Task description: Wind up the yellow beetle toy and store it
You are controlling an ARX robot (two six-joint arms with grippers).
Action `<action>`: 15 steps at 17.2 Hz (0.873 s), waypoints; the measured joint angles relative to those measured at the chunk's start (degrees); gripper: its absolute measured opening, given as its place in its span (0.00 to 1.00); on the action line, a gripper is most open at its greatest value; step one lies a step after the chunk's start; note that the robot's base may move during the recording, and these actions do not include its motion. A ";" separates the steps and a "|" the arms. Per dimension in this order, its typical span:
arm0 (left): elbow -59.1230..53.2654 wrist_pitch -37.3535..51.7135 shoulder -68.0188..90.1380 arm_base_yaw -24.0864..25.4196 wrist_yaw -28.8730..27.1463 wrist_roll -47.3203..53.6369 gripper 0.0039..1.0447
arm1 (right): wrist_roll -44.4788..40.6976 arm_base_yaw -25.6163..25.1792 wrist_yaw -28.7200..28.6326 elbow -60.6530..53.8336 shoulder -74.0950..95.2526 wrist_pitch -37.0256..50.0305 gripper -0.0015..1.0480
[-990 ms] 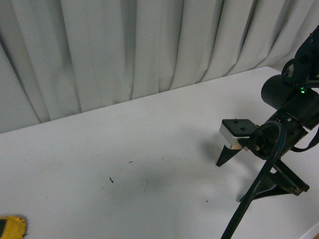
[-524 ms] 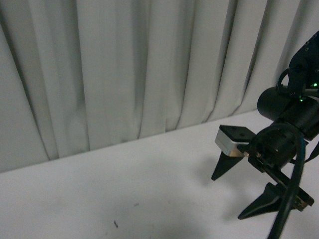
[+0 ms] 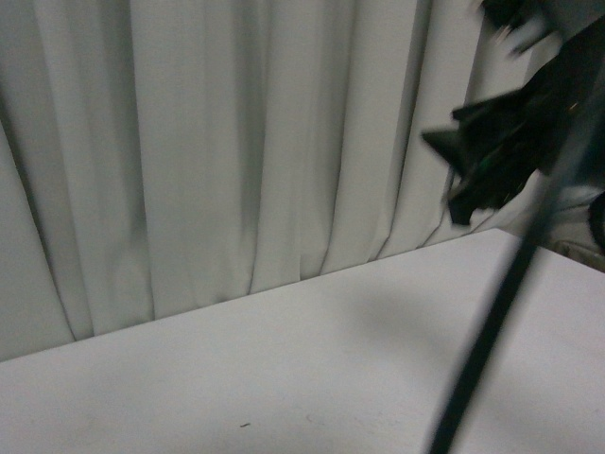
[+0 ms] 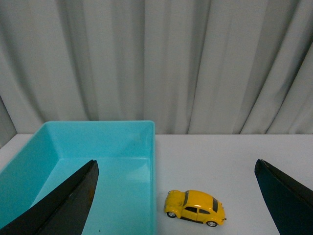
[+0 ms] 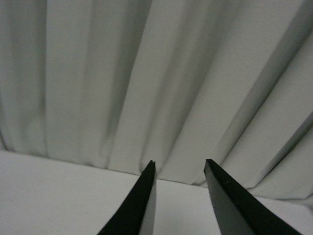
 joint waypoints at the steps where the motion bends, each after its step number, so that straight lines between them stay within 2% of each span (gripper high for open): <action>1: 0.00 0.00 0.00 0.00 0.00 0.00 0.94 | 10.03 2.34 2.86 -4.24 -9.29 -2.40 0.26; 2: 0.00 0.02 0.00 0.00 0.09 0.00 0.94 | 14.97 6.16 6.75 -8.46 -15.67 -6.32 0.16; 3: 0.00 0.00 0.00 0.00 0.02 0.00 0.94 | 17.57 8.31 7.48 -12.09 -20.68 -10.14 0.05; 4: 0.00 0.00 0.00 0.00 -0.04 0.00 0.94 | 19.12 8.50 8.02 -15.06 -26.49 -13.00 0.02; 7: 0.00 0.00 0.00 0.00 0.00 0.00 0.94 | 20.83 8.17 8.48 -24.13 -45.55 -20.15 0.02; 8: 0.00 0.00 0.00 0.00 -0.02 0.00 0.94 | 21.05 8.17 8.59 -24.68 -51.54 -28.61 0.02; 9: 0.00 -0.02 0.00 0.00 -0.04 0.00 0.94 | 21.07 8.17 8.55 -24.68 -60.13 -33.46 0.02; 13: 0.00 0.02 0.00 0.00 0.02 0.02 0.94 | 21.18 8.17 8.57 -24.65 -62.47 -34.67 0.02; 14: 0.00 0.02 0.00 0.00 -0.02 0.00 0.94 | 21.18 8.17 8.59 -24.65 -62.47 -34.62 0.08; 15: 0.00 0.02 0.00 0.00 -0.02 0.00 0.94 | 21.18 8.17 8.59 -24.65 -62.47 -34.64 0.20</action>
